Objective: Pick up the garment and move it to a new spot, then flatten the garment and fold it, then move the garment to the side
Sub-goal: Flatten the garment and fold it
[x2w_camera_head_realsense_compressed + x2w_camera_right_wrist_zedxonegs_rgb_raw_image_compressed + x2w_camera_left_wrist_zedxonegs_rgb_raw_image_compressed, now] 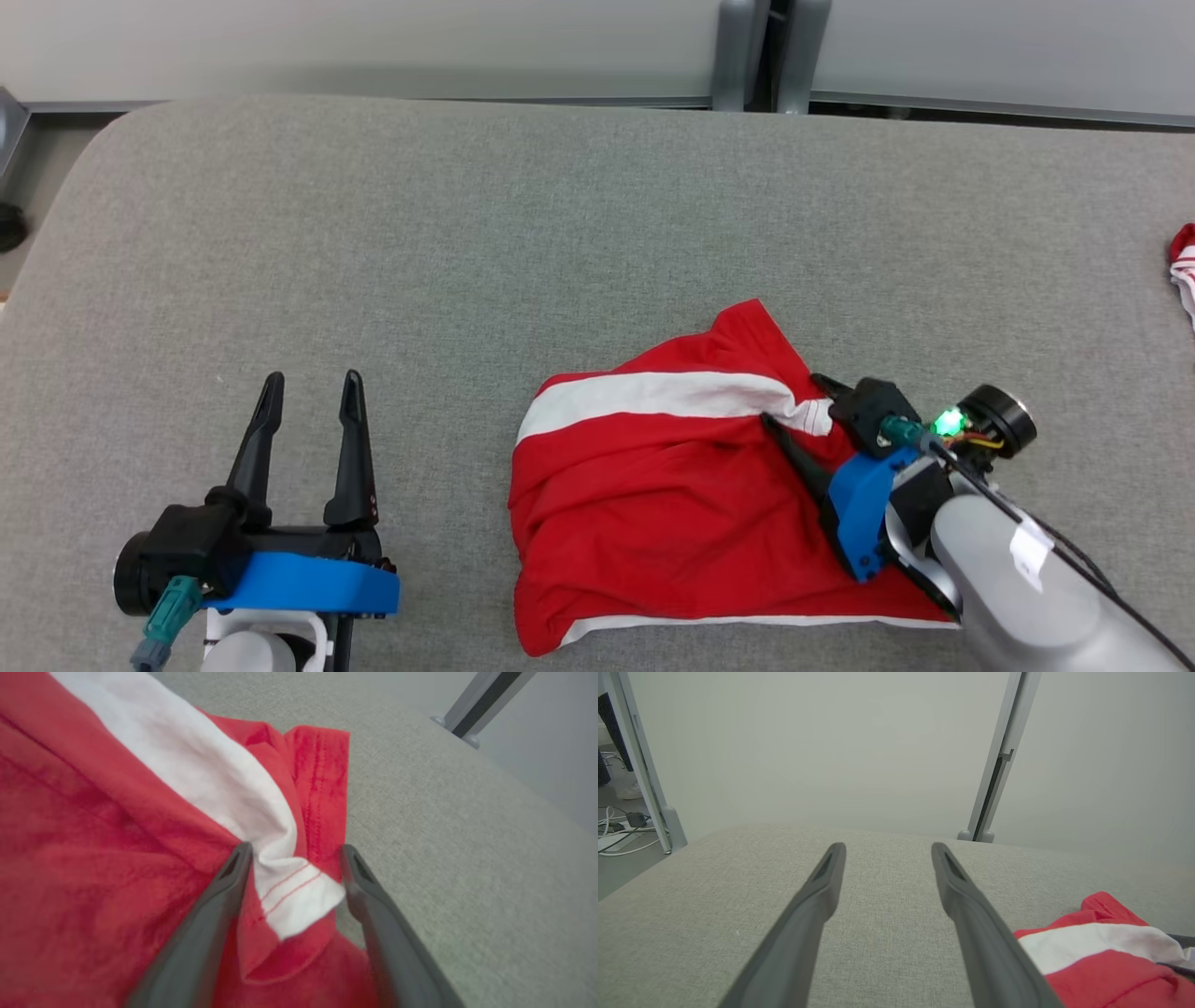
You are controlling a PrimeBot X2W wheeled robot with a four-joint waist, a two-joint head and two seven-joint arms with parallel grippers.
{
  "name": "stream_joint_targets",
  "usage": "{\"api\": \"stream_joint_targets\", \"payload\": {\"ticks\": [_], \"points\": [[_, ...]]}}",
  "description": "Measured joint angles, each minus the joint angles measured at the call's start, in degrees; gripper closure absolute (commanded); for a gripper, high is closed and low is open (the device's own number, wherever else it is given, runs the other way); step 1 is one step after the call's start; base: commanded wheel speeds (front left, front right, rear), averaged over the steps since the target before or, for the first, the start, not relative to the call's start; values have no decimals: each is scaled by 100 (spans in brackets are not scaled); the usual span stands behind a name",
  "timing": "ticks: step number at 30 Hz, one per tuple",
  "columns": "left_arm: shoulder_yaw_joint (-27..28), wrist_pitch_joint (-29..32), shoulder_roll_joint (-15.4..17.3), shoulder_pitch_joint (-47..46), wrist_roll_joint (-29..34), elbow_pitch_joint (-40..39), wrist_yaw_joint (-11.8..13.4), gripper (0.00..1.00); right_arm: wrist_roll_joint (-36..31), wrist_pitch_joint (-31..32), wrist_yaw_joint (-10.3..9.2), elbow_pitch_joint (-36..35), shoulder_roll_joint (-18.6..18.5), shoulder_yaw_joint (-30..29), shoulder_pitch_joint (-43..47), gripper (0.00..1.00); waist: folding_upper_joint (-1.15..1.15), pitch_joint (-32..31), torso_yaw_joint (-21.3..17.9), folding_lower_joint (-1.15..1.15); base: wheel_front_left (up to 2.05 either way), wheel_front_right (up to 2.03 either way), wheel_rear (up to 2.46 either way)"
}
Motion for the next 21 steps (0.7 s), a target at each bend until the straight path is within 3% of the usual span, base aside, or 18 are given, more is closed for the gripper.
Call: {"api": "stream_joint_targets", "payload": {"ticks": [1,9,20,21], "points": [[-5,0,0,-23,-4,-4,1,0,64,-14,0,101,8,55,-115,100,0,25,20,0,0,0,0],[-107,0,0,-153,-66,-16,30,0,413,-347,0,861,119,1,-1340,100,0,216,149,0,0,0,0],[-402,0,1,-328,-257,-3,130,0,380,-923,0,2536,205,-1113,-2697,100,0,332,458,0,0,0,0],[-428,0,0,-334,-261,-8,135,0,368,-980,0,2675,243,-1145,-2698,54,0,335,470,0,0,0,0]]}}
